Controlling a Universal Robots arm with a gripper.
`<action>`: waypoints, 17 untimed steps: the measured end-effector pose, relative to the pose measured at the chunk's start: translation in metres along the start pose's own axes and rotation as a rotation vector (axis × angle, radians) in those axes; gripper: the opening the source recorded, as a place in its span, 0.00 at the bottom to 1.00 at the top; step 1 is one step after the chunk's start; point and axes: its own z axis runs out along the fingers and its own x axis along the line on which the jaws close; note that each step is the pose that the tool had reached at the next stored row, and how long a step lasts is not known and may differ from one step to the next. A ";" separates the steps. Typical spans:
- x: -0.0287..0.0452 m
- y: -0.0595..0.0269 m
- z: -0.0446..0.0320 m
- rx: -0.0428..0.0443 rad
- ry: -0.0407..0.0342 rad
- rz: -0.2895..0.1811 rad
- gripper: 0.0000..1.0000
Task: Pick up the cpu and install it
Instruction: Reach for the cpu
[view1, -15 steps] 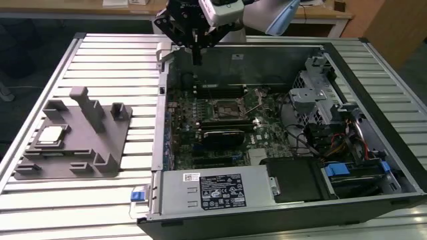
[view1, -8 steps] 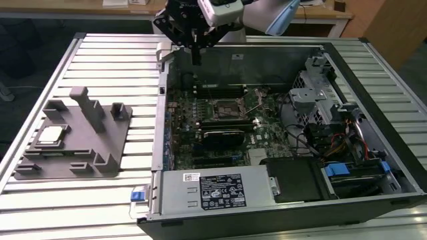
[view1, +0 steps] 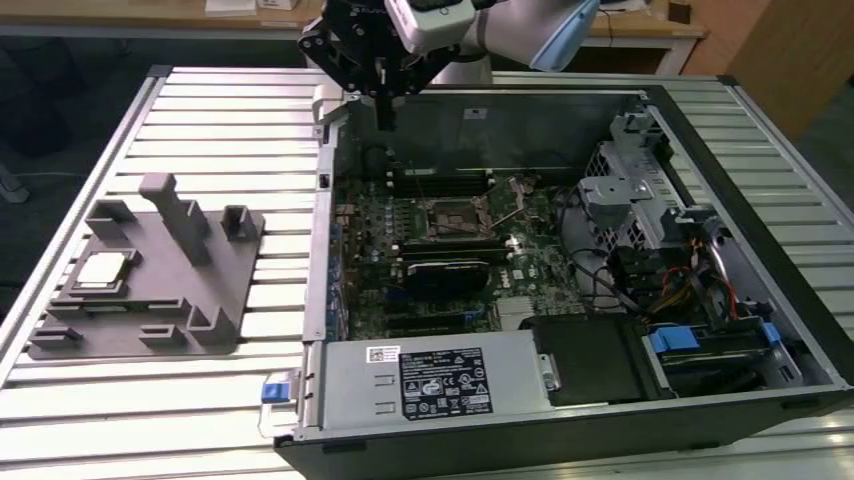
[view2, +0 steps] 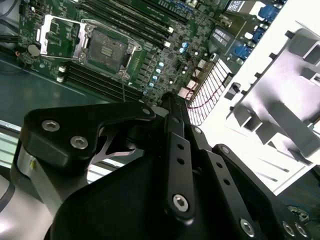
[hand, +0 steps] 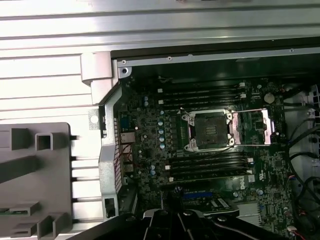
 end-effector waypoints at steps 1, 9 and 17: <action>0.0011 -0.0001 0.0000 -0.0001 -0.0001 0.000 0.11; 0.0133 -0.0010 -0.0004 0.0000 0.0000 0.000 0.11; 0.0304 -0.0023 -0.0007 -0.0001 -0.0001 0.000 0.11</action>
